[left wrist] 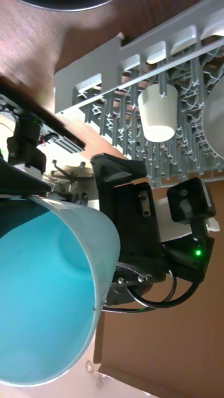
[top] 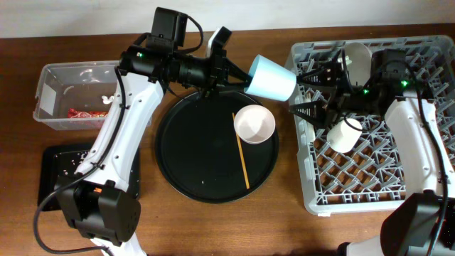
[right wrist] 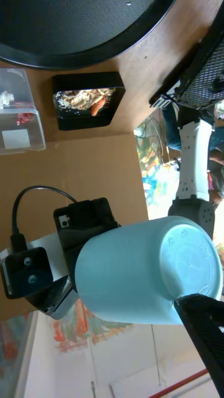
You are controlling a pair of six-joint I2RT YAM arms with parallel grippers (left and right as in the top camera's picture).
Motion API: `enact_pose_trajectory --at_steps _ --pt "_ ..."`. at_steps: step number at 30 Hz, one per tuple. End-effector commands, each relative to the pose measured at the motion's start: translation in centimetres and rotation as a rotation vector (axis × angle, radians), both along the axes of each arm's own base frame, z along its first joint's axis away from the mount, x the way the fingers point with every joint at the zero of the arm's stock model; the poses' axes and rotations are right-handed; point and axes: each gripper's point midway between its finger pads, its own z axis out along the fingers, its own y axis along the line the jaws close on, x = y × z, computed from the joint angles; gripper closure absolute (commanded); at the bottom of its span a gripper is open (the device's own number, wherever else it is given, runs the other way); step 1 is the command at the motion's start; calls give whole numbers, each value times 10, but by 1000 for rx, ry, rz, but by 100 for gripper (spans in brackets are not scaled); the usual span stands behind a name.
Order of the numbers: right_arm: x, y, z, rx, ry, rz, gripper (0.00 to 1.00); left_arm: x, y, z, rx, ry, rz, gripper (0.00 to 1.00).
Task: Sort waste into correct bins and load items into the dishwasher rack
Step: 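Pass the blue cup from the left gripper to the right gripper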
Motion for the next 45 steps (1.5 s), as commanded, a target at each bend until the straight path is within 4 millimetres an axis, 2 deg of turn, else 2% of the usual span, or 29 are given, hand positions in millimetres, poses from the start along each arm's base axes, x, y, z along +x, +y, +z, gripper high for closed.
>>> enact_pose_trajectory --at_steps 1,7,10,15,17,23,25,35,37,40,45 --pt "-5 5 31 17 -68 22 1 -2 -7 -4 19 16 2 100" --pt "-1 4 58 8 -135 21 1 -1 -7 -5 25 11 6 100" --pt "-2 4 59 7 -139 23 1 -1 -9 -4 23 24 10 100" --pt "-4 11 59 8 -146 43 1 -7 -37 9 -17 -22 -29 100" --pt "-4 11 59 8 -146 43 1 -9 -42 10 -18 -23 -33 100" --pt "-4 11 60 7 -147 43 2 -8 -43 8 -10 -26 -26 100" --pt "-4 11 60 6 -155 43 12 -5 -42 6 3 -32 -11 100" --pt "-4 11 60 9 -135 40 17 7 -40 -4 65 -49 56 100" --pt "-4 10 61 9 -137 39 18 10 -38 -10 94 -47 82 95" --pt "-5 10 62 8 -146 39 19 16 -32 -22 161 -34 131 94" --pt "-4 10 63 5 -161 39 26 20 -33 -28 199 -63 156 94"
